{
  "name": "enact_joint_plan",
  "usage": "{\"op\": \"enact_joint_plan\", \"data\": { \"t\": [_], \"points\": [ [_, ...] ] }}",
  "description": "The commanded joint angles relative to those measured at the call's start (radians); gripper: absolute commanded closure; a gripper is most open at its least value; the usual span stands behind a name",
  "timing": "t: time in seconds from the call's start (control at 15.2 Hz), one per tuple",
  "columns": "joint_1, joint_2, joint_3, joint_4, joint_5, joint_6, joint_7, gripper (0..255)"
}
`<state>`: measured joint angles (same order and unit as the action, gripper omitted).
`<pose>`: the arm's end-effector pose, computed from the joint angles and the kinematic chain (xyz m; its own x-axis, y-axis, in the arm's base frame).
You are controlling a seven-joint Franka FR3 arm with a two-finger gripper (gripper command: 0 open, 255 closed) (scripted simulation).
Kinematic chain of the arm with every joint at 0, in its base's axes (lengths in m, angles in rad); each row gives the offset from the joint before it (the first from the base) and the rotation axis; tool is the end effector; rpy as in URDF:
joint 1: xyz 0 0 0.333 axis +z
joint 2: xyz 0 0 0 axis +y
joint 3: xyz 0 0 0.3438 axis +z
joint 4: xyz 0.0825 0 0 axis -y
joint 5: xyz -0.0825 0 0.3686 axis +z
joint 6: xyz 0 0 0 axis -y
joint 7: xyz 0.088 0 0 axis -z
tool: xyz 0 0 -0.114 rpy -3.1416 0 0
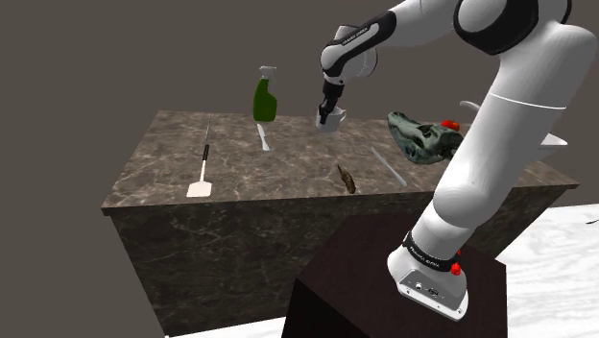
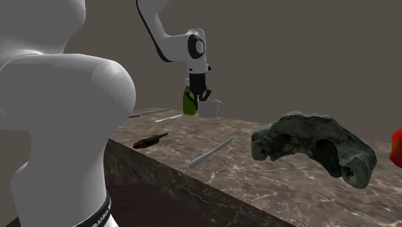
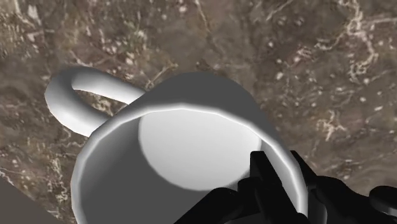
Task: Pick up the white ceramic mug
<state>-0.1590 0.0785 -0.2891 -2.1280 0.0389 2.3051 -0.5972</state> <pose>0.5001 -0.2368 0.4138 0.9878 0.1279 0.0893 0.1238 -0.9911 0.0498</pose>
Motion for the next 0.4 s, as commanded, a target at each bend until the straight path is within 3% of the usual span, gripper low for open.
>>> {"op": "enact_joint_plan", "data": {
  "t": [0.0, 0.33],
  "points": [
    [0.001, -0.015, 0.0, 0.01, -0.007, -0.025, 0.006, 255],
    [0.002, -0.035, 0.0, 0.032, -0.015, -0.065, 0.011, 255]
  ]
}}
